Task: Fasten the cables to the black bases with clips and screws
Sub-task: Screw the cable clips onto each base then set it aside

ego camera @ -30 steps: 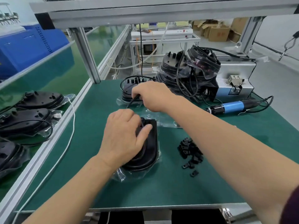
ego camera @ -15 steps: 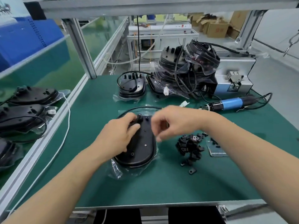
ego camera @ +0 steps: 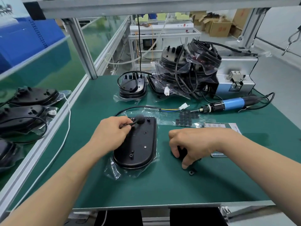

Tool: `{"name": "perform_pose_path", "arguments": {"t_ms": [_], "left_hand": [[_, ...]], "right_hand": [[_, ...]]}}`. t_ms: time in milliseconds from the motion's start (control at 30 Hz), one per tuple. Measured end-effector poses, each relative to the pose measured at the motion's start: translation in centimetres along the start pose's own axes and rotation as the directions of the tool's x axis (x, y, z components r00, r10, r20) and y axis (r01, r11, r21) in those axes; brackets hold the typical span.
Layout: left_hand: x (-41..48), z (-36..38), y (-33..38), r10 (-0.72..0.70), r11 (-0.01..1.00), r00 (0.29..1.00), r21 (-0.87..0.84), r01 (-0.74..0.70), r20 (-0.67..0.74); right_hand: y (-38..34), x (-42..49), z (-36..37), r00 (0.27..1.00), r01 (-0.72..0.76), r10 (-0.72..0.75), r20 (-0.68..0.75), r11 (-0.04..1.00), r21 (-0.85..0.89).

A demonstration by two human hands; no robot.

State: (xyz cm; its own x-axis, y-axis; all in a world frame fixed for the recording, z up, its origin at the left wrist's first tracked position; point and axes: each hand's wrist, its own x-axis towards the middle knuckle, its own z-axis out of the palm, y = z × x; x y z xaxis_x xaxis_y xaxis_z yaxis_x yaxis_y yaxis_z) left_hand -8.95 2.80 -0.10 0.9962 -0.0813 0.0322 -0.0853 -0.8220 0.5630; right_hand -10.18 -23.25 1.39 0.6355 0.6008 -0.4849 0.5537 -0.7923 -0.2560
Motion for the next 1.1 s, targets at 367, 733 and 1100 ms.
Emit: {"name": "perform_pose_path", "arguments": {"t_ms": [367, 733, 1100], "left_hand": [[-1.0, 1.1, 0.0, 0.024, 1.000, 0.997, -0.016, -0.025, -0.078], [1.8, -2.5, 0.8, 0.192, 0.977, 0.978, 0.109, -0.183, -0.082], [5.2, -4.4, 0.9, 0.236, 0.965, 0.954, 0.075, -0.253, 0.185]], "right_hand": [[1.1, -1.1, 0.2, 0.985, 0.094, -0.089, -0.147, 0.995, 0.025], [0.5, 3.7, -4.2, 0.841, 0.362, -0.041, -0.540, 0.785, 0.504], [-0.8, 10.2, -6.2, 0.856, 0.288, 0.184, -0.483, 0.607, 0.740]]}}
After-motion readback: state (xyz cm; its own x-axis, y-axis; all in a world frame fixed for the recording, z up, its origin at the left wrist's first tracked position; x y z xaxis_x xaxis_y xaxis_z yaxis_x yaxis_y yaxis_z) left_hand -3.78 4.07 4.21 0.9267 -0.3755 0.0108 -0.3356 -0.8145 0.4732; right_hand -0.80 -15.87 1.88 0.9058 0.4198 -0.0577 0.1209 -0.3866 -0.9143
